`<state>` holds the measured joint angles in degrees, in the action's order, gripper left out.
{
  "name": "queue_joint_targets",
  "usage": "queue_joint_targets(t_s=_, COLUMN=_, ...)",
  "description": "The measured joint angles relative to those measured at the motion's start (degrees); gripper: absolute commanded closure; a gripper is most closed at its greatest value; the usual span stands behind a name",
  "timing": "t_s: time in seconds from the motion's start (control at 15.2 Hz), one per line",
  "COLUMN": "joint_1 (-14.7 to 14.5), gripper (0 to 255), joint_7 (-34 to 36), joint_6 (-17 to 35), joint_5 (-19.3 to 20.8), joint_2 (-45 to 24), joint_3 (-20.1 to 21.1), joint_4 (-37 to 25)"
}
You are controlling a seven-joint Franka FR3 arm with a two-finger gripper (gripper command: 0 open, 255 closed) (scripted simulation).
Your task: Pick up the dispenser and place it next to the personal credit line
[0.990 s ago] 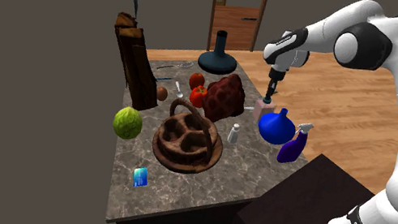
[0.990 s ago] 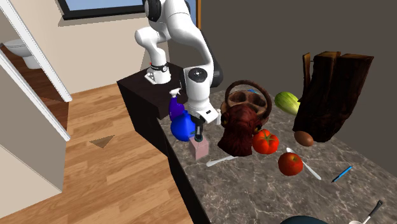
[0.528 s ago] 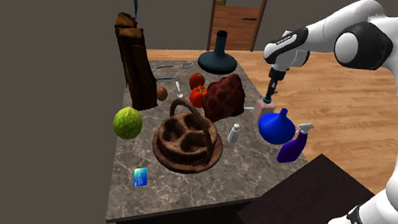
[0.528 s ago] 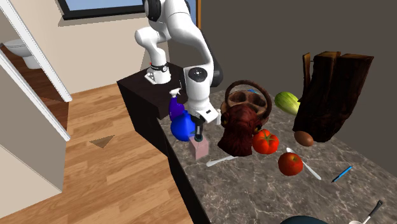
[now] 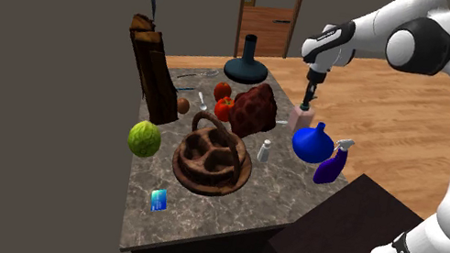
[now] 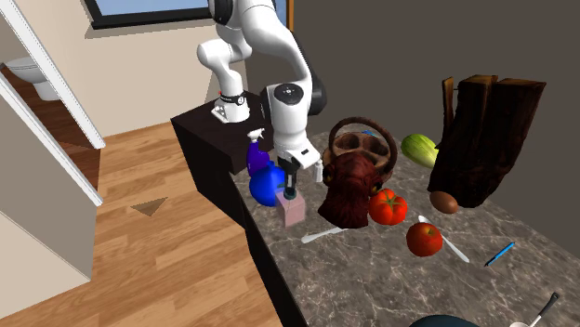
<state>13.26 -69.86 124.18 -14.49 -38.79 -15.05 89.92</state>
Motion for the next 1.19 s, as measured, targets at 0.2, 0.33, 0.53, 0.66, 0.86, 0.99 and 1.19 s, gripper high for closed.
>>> queue_joint_targets(t_s=0.2, joint_1=-0.2, gripper=255, joint_7=0.4, joint_6=-1.9, joint_5=0.5, joint_2=1.4, joint_3=-0.3, joint_4=-0.6)
queue_joint_targets(t_s=0.33, joint_1=-0.3, gripper=255, joint_7=0.5, joint_6=-2.9, joint_5=0.7, joint_2=2.2, joint_3=-0.5, joint_4=-0.7)
queue_joint_targets(t_s=0.53, joint_1=-0.3, gripper=255, joint_7=0.7, joint_6=-4.4, joint_5=1.1, joint_2=3.3, joint_3=-0.7, joint_4=-1.1)
queue_joint_targets(t_s=0.66, joint_1=-0.4, gripper=255, joint_7=0.8, joint_6=-5.5, joint_5=1.3, joint_2=4.1, joint_3=-0.9, joint_4=-1.5)
queue_joint_targets(t_s=0.86, joint_1=-0.5, gripper=255, joint_7=1.2, joint_6=-7.3, joint_5=1.6, joint_2=5.0, joint_3=-1.1, joint_4=-2.4)
queue_joint_targets(t_s=0.99, joint_1=-0.6, gripper=255, joint_7=1.5, joint_6=-8.6, joint_5=1.9, joint_2=5.7, joint_3=-1.2, joint_4=-3.1)
queue_joint_targets(t_s=1.19, joint_1=-0.6, gripper=255, joint_7=1.7, joint_6=-10.4, joint_5=2.2, joint_2=6.6, joint_3=-1.4, joint_4=-4.0)
